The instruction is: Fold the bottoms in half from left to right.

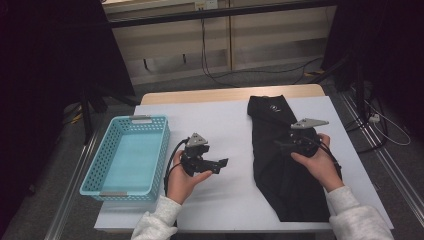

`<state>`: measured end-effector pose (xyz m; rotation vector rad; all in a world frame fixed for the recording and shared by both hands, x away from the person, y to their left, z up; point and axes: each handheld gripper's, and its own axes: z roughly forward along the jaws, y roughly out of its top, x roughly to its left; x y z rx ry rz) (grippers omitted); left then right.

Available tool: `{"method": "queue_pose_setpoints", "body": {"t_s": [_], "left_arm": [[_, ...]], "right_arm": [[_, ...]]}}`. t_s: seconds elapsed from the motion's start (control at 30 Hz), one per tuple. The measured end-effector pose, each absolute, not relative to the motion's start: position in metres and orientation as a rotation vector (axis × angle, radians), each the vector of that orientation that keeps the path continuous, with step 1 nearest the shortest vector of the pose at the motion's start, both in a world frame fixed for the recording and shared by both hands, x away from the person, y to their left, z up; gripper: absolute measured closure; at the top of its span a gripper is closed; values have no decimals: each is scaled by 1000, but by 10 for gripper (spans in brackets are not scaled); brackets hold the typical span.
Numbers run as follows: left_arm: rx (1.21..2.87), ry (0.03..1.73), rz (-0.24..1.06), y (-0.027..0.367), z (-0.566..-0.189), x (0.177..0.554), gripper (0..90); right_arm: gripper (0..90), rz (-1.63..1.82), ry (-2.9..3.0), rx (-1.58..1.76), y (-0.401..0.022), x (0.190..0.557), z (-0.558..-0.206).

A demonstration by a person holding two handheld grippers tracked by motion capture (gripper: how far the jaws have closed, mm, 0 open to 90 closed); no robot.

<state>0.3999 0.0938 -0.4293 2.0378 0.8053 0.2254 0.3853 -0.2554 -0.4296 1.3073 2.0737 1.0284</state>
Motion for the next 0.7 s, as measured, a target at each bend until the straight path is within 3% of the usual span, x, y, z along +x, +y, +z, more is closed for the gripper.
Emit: {"method": "queue_pose_setpoints", "body": {"t_s": [0.33,0.53,0.7], "left_arm": [[2056,823,243,99,-438,404,111],[2072,821,258,101,-440,405,108],[2070,818,262,100,-439,403,108]], "right_arm": [[341,947,2111,1290,-254,351,-450],[455,980,2117,1313,-256,336,-451],[499,965,2157,1313,-251,322,-454]]}}
